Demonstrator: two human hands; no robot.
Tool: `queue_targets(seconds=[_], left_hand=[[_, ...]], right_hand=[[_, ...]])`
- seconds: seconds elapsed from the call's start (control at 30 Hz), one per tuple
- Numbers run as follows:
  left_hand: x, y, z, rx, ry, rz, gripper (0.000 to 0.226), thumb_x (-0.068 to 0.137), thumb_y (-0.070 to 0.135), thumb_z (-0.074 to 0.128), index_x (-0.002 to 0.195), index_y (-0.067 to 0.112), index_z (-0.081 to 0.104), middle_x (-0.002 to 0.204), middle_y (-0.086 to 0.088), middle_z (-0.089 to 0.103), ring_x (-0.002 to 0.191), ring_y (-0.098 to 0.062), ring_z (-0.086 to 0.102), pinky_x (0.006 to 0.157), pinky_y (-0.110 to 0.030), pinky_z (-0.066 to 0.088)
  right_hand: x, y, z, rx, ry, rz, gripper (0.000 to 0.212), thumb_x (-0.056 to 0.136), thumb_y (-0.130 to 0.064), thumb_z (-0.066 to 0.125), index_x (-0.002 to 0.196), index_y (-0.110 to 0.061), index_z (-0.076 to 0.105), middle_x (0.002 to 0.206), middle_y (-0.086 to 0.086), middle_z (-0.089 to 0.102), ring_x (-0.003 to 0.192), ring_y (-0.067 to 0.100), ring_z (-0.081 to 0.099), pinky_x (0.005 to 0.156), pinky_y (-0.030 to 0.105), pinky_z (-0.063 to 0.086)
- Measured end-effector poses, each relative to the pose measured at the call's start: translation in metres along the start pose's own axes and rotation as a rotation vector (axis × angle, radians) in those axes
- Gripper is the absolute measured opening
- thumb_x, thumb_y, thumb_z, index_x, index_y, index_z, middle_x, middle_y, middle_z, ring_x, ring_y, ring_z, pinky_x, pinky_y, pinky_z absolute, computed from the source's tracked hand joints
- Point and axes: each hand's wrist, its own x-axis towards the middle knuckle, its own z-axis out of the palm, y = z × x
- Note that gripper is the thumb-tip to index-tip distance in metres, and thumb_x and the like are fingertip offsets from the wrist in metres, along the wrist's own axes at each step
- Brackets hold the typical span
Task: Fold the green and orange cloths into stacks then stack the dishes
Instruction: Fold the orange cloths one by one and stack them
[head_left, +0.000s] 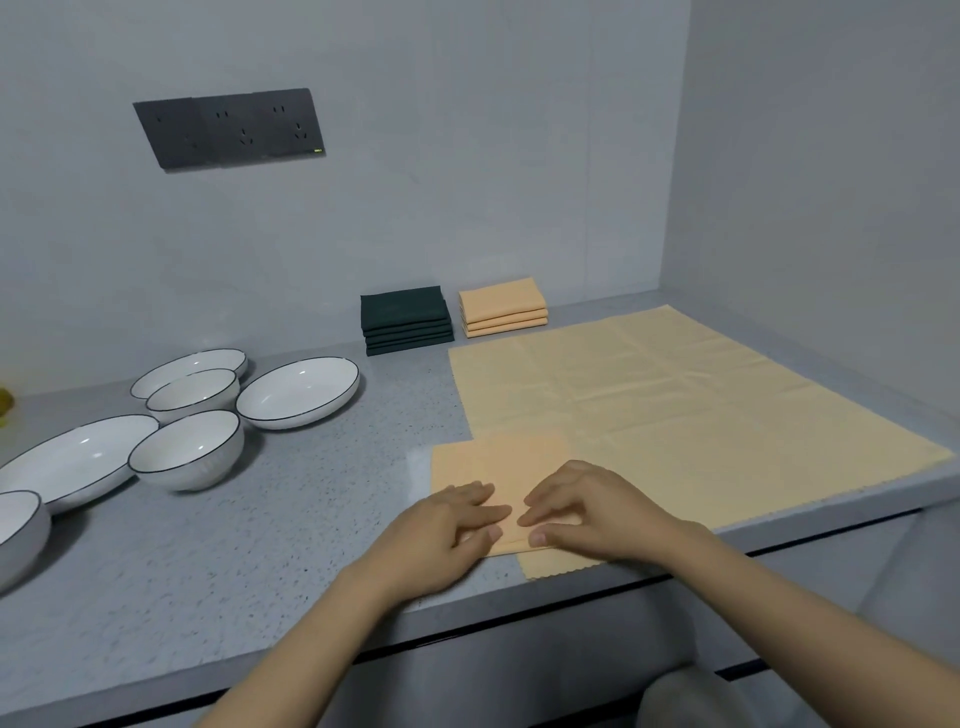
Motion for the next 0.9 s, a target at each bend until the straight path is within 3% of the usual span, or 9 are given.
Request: queue_targets(seconds=[0.2, 0.33, 0.43, 0.53, 0.6, 0.67, 0.77, 0.9], left_hand=[[-0.004, 0.005, -0.003, 0.014, -0.089, -0.007, 0.043, 0.096, 0.050, 0.043, 0.138, 0.041, 0.043, 0.156, 0.009, 0.023, 0.144, -0.003, 0.013, 0.115, -0.017, 0.006], [-0.003, 0.007, -0.005, 0.024, -0.126, -0.010, 0.044, 0.092, 0.055, 0.047, 0.135, 0.046, 0.045, 0.156, 0.006, 0.024, 0.145, -0.006, 0.014, 0.117, -0.022, 0.011], [0.001, 0.007, -0.007, 0.036, -0.150, -0.013, 0.048, 0.089, 0.056, 0.053, 0.135, 0.045, 0.045, 0.155, 0.006, 0.026, 0.144, -0.005, 0.018, 0.115, -0.021, 0.015], [0.002, 0.002, -0.012, -0.003, -0.141, 0.003, 0.043, 0.091, 0.043, 0.058, 0.133, 0.041, 0.050, 0.149, 0.008, 0.038, 0.140, -0.002, 0.027, 0.113, -0.020, 0.024], [0.003, -0.003, -0.016, -0.069, -0.094, -0.012, 0.032, 0.094, 0.028, 0.056, 0.125, 0.034, 0.061, 0.137, 0.008, 0.054, 0.131, -0.003, 0.043, 0.107, -0.020, 0.034], [0.004, -0.005, -0.022, -0.142, -0.050, -0.066, 0.023, 0.094, 0.023, 0.055, 0.112, 0.029, 0.069, 0.108, 0.014, 0.070, 0.104, -0.003, 0.061, 0.091, -0.022, 0.045], [0.009, -0.011, -0.034, -0.285, -0.018, -0.173, 0.014, 0.093, 0.023, 0.059, 0.084, 0.023, 0.070, 0.062, 0.016, 0.057, 0.060, 0.001, 0.049, 0.064, -0.023, 0.040], [0.016, -0.026, -0.037, -0.453, 0.122, -0.335, 0.027, 0.092, 0.030, 0.060, 0.070, 0.015, 0.055, 0.062, 0.004, 0.052, 0.059, -0.012, 0.049, 0.062, -0.030, 0.040]], right_hand=[[-0.006, -0.003, -0.006, -0.071, -0.075, 0.008, 0.032, 0.079, -0.049, 0.069, 0.108, -0.037, 0.070, 0.124, -0.017, 0.061, 0.115, 0.001, 0.047, 0.098, 0.021, 0.037], [-0.007, -0.007, -0.005, -0.104, -0.056, 0.003, 0.024, 0.084, -0.043, 0.065, 0.106, -0.035, 0.071, 0.122, -0.013, 0.064, 0.114, 0.004, 0.053, 0.096, 0.021, 0.039], [-0.008, -0.010, -0.008, -0.086, -0.040, 0.050, 0.020, 0.086, -0.042, 0.062, 0.102, -0.035, 0.072, 0.108, -0.015, 0.070, 0.101, 0.000, 0.060, 0.087, 0.022, 0.045], [-0.006, -0.011, -0.013, -0.063, -0.009, 0.101, 0.017, 0.089, -0.037, 0.059, 0.098, -0.033, 0.072, 0.071, -0.025, 0.063, 0.071, -0.008, 0.054, 0.062, 0.011, 0.037], [-0.003, -0.011, -0.017, -0.038, -0.001, 0.097, 0.016, 0.089, -0.036, 0.058, 0.096, -0.031, 0.071, 0.063, -0.026, 0.055, 0.065, -0.007, 0.052, 0.057, 0.011, 0.032], [0.000, -0.011, -0.022, 0.008, -0.038, 0.104, 0.019, 0.086, -0.046, 0.060, 0.095, -0.032, 0.068, 0.073, -0.024, 0.060, 0.071, -0.005, 0.055, 0.063, 0.015, 0.037], [0.006, -0.006, -0.031, 0.003, -0.128, 0.174, 0.030, 0.076, -0.060, 0.065, 0.086, -0.031, 0.062, 0.079, -0.014, 0.061, 0.075, 0.004, 0.055, 0.064, 0.022, 0.038], [0.013, 0.008, -0.035, 0.091, -0.025, 0.279, 0.030, 0.081, -0.040, 0.069, 0.067, -0.023, 0.049, 0.066, -0.009, 0.050, 0.064, 0.010, 0.047, 0.055, 0.023, 0.028]])
